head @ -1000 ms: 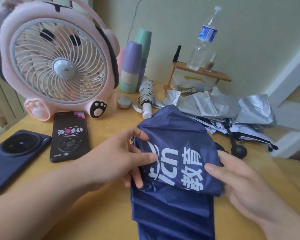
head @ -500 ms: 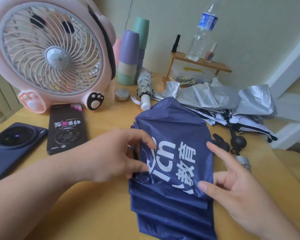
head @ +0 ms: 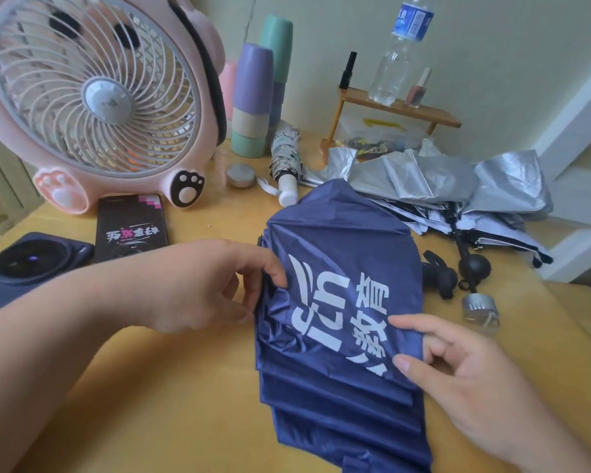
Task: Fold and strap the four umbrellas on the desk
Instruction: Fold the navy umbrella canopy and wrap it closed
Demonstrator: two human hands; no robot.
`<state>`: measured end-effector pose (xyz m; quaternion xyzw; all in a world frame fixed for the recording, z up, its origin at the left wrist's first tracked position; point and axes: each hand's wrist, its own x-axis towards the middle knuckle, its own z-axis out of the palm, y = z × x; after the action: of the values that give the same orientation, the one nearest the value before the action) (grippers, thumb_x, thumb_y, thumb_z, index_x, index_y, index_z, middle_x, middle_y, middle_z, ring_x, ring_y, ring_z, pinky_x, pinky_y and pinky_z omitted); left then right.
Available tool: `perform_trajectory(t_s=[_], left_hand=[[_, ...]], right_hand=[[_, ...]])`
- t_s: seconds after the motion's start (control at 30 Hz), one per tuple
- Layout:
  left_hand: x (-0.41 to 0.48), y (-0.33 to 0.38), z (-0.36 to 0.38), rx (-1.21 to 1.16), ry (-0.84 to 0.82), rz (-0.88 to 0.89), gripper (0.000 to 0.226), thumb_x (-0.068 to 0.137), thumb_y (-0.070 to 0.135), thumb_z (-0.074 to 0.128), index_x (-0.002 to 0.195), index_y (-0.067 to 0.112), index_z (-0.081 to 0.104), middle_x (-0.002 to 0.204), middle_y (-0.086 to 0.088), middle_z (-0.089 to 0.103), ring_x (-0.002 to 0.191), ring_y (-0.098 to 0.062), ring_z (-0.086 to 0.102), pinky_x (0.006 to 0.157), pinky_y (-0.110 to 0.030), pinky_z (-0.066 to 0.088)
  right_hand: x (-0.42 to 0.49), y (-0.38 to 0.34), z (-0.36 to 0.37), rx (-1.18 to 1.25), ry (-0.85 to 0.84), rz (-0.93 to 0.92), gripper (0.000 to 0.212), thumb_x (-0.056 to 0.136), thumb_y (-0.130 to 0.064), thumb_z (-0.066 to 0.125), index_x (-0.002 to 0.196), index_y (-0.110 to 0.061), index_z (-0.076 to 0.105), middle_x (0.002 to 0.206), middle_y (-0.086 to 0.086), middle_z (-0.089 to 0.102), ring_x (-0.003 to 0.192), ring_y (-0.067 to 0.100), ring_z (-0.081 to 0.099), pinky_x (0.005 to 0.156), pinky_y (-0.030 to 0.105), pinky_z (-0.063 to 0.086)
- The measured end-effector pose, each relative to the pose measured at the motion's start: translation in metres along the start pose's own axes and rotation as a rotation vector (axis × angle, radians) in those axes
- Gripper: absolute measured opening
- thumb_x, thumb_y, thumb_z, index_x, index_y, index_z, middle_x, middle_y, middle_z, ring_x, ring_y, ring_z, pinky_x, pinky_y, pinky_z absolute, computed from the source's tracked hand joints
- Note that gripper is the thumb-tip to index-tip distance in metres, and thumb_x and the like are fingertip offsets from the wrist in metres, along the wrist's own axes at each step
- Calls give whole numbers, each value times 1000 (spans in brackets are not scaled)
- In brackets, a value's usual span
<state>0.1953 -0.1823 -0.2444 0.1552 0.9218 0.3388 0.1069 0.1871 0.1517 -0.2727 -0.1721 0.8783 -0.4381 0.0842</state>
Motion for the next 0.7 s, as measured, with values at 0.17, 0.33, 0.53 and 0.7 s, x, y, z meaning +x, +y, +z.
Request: perform_trajectory(t_s=[0.17,0.33,0.53,0.7], left_hand=[[-2,10,8,-222,131,69,36,78,32,86,108,37,68,93,12,67,64,-6,55,63,-14,44],[9,15,22,-329,322,-56,20,81,22,85,93,28,70,72,8,70,49,-6,53,53,-15,42],[6,13,13,-84,100,-160,16,84,26,83,87,40,75,66,23,67,54,6,56,56,-7,40],[5,20,20,74,37,-194,13,86,33,79,85,45,73,68,35,63,62,12,58,57,-5,40]], right_hand=[[0,7,2,-35,-7,-13,47,84,-17,79,111,-54,69,74,0,66,78,24,65,88,38,50],[0,9,1,-32,2,-29,47,82,-16,80,111,-53,70,77,2,67,78,20,65,88,39,50],[-2,6,0,-75,-31,-16,51,84,-17,79,110,-60,69,76,-9,59,80,13,61,91,20,47],[-5,-3,-1,-145,-74,3,53,86,-14,78,104,-63,71,79,-16,54,84,10,58,80,9,42]])
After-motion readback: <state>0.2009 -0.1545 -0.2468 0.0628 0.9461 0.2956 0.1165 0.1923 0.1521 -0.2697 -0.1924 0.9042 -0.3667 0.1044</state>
